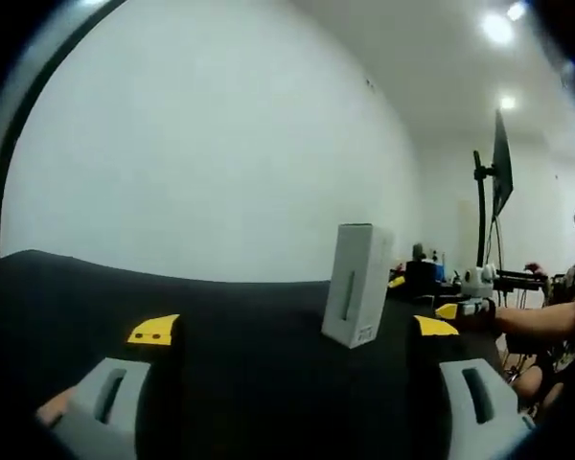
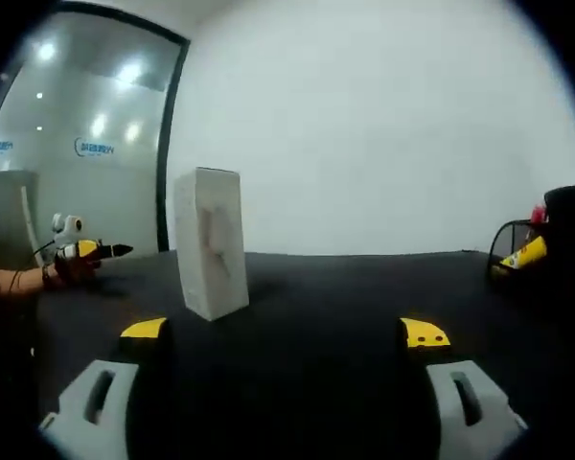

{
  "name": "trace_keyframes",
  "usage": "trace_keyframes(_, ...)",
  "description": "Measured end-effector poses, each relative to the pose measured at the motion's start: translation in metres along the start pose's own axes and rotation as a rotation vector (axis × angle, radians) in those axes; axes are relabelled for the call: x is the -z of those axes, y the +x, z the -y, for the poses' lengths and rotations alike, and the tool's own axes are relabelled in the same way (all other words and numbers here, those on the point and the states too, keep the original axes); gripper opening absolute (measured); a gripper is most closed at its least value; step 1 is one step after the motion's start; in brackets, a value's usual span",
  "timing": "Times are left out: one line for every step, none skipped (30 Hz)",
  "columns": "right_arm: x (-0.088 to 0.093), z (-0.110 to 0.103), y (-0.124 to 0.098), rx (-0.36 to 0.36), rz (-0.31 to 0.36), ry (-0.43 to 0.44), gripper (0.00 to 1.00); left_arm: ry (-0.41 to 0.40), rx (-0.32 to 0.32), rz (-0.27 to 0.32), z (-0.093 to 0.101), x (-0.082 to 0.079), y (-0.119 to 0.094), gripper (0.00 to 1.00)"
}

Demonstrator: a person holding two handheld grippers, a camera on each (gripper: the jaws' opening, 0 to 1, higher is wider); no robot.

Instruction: Assemble the cup parts correctly, then place the assembled cup into the box.

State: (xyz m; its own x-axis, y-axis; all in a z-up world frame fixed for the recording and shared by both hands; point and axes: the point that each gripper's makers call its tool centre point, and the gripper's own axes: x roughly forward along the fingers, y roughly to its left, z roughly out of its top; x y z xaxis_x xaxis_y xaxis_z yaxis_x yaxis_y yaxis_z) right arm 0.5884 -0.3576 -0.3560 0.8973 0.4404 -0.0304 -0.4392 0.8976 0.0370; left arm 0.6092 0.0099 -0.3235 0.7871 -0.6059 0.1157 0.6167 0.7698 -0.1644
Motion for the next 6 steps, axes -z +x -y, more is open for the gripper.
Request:
trace_keyframes(0.0001, 0.0008, 0.0003, -0.003, 0.000, 0.000, 0.91, -0.001, -0.001, -0.002, -0.0008, 0.0001, -0.0001, 0.90)
trace_keyframes(0.0003, 0.0007, 0.0003, -0.004, -0.001, 0.000, 0.91, -0.001, -0.002, -0.003, -0.0019, 0.0002, 0.0000, 0.89)
trace_keyframes(-0.0001, -0.0012, -0.0002, -0.004, 0.001, -0.001, 0.91, 0.001, -0.001, -0.004, -0.0036, 0.0002, 0.0006, 0.88)
trace_keyframes(-0.0008, -0.0015, -0.0004, -0.001, 0.005, 0.000, 0.91, 0.004, 0.003, -0.010, -0.0031, 0.0012, 0.0009, 0.88)
trace_keyframes(-0.0017, -0.0007, -0.0005, 0.002, 0.010, 0.001, 0.90, 0.007, 0.005, -0.013, -0.0027, 0.0017, 0.0010, 0.88)
trace_keyframes(-0.0023, -0.0003, -0.0008, 0.001, 0.013, 0.007, 0.89, 0.013, 0.005, -0.015, -0.0025, 0.0021, 0.0013, 0.88)
